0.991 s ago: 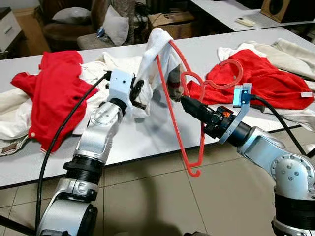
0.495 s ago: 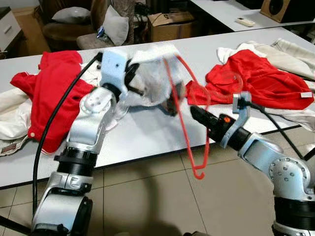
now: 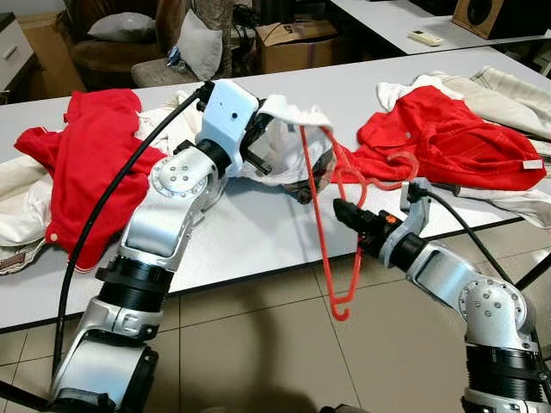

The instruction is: Hang hanger

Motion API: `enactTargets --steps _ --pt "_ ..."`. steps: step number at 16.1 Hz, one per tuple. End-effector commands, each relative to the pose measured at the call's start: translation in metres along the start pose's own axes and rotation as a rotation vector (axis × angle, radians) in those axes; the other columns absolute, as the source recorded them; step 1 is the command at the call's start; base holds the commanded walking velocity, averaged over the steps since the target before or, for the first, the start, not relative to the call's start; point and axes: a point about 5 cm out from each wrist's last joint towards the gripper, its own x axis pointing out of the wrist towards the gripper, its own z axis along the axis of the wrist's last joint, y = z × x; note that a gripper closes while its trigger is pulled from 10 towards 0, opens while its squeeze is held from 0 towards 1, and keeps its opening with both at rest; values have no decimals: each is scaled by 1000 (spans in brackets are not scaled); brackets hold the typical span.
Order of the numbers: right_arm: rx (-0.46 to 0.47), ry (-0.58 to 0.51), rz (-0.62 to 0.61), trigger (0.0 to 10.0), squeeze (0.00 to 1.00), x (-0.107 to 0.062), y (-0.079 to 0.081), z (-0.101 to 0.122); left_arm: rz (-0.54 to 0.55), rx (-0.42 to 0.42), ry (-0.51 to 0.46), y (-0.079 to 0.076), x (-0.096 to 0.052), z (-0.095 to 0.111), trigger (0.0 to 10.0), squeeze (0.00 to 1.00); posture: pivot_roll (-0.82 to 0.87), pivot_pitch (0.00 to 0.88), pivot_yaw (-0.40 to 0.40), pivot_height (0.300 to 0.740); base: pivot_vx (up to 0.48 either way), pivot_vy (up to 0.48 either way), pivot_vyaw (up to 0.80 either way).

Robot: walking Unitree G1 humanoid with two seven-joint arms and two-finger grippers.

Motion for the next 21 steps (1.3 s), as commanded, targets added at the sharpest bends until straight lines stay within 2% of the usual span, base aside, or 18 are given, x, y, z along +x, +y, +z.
enactTargets --steps 1,2,4,6,7,8,9,11,13,14,16,19,20,21 --pt "14 18 21 0 0 0 5 -2 21 15 -21 5 -1 7 0 0 -107 0 23 740 0 0 0" --pt "18 20 11 0 0 1 4 -4 20 19 -24 6 -1 8 0 0 -105 0 21 740 0 0 0" --pt "51 -44 9 0 0 4 4 3 -32 66 15 3 -5 3 0 0 -104 0 23 740 0 0 0" --pt "102 -149 17 0 0 9 6 19 -122 106 122 -3 -13 -14 0 0 -102 0 25 740 0 0 0" --pt "123 -244 27 0 0 13 8 33 -172 191 225 -5 -22 -33 0 0 -101 0 26 740 0 0 0" --pt "156 -309 32 0 0 15 9 42 -192 228 273 -6 -27 -43 0 0 -100 0 27 740 0 0 0" --pt "220 -370 47 0 0 19 10 48 -197 208 281 -7 -31 -46 0 0 -98 0 27 740 0 0 0" --pt "346 -401 19 0 0 35 6 43 -242 151 262 -13 -35 -40 0 0 -86 0 28 740 0 0 0" --pt "538 -479 67 0 0 48 12 50 -337 169 241 -22 -38 -37 0 0 -83 0 34 740 0 0 0" --pt "578 -485 101 0 0 52 18 52 -347 174 241 -25 -38 -38 0 0 -85 0 38 740 0 0 0" --pt "550 -476 126 0 0 59 27 55 -364 148 236 -29 -36 -37 0 0 -87 0 40 740 0 0 0" --pt "451 -498 74 0 0 66 25 58 -458 -11 186 -34 -40 -20 0 0 -88 0 43 740 0 0 0" --pt "434 -496 68 0 0 67 26 58 -467 -20 181 -34 -41 -19 0 0 -85 0 41 740 0 0 0" --pt "358 -487 55 0 0 72 28 57 -489 -42 166 -34 -41 -12 0 0 -85 0 41 740 0 0 0"
